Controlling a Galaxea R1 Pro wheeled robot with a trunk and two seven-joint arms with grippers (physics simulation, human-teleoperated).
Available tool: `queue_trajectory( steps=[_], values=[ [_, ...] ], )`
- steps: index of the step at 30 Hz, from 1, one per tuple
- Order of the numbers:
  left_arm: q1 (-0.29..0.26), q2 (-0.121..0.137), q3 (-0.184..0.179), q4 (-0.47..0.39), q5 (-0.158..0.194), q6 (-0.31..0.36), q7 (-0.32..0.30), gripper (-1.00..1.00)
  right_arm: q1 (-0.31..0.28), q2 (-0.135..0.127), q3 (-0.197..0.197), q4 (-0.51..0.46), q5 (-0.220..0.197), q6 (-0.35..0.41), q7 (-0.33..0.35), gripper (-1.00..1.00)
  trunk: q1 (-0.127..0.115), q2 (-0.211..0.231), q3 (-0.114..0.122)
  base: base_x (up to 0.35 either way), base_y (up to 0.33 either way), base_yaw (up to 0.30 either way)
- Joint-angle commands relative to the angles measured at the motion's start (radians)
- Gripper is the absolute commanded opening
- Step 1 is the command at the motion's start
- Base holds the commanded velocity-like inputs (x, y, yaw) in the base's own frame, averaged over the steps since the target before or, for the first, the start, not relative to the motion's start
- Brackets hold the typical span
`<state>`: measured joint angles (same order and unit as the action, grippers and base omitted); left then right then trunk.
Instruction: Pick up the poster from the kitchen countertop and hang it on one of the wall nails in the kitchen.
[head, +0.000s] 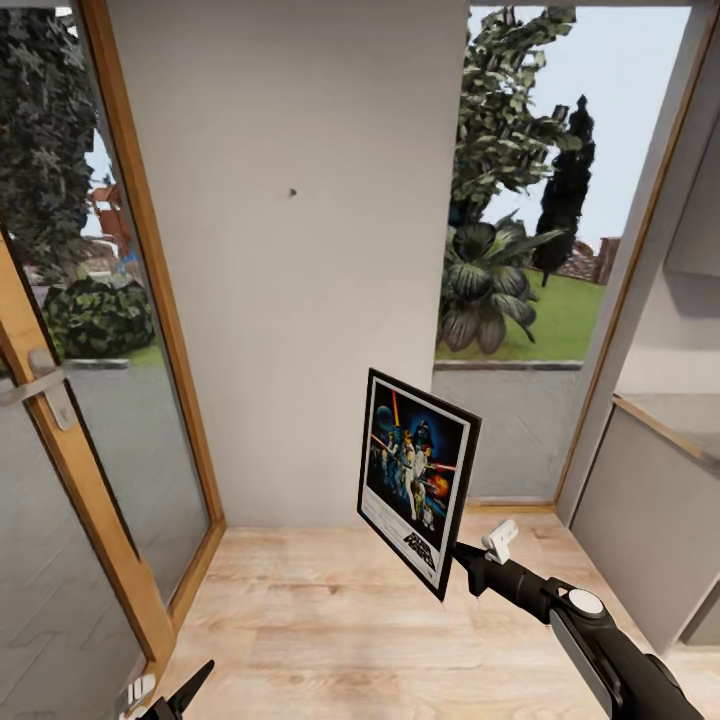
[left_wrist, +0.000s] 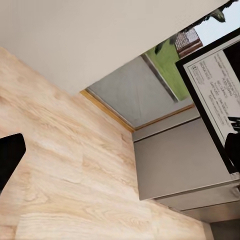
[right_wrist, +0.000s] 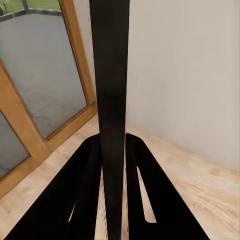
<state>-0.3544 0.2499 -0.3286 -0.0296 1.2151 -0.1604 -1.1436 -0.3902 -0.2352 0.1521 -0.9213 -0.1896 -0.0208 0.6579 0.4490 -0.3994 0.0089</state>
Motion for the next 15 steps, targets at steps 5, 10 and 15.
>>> queue_trajectory(
  steps=[5,10,15],
  values=[
    [0.000,0.000,-0.008,0.001,0.006,-0.008,-0.001,1.00,-0.001,-0.001,0.003,0.001,-0.008,-0.001,0.003,-1.00,0.001,-0.001,0.000,0.338,0.000,0.000],
    [0.000,0.000,-0.007,0.001,0.006,-0.008,-0.001,1.00,0.000,-0.001,0.003,0.001,-0.008,-0.001,0.003,-1.00,0.001,-0.001,0.000,0.339,0.000,0.000],
    [-0.001,0.000,-0.007,0.000,0.006,-0.008,-0.001,1.00,0.000,-0.001,0.003,0.001,-0.008,-0.001,0.003,-1.00,0.001,-0.001,0.000,0.339,0.000,0.000]
  ],
)
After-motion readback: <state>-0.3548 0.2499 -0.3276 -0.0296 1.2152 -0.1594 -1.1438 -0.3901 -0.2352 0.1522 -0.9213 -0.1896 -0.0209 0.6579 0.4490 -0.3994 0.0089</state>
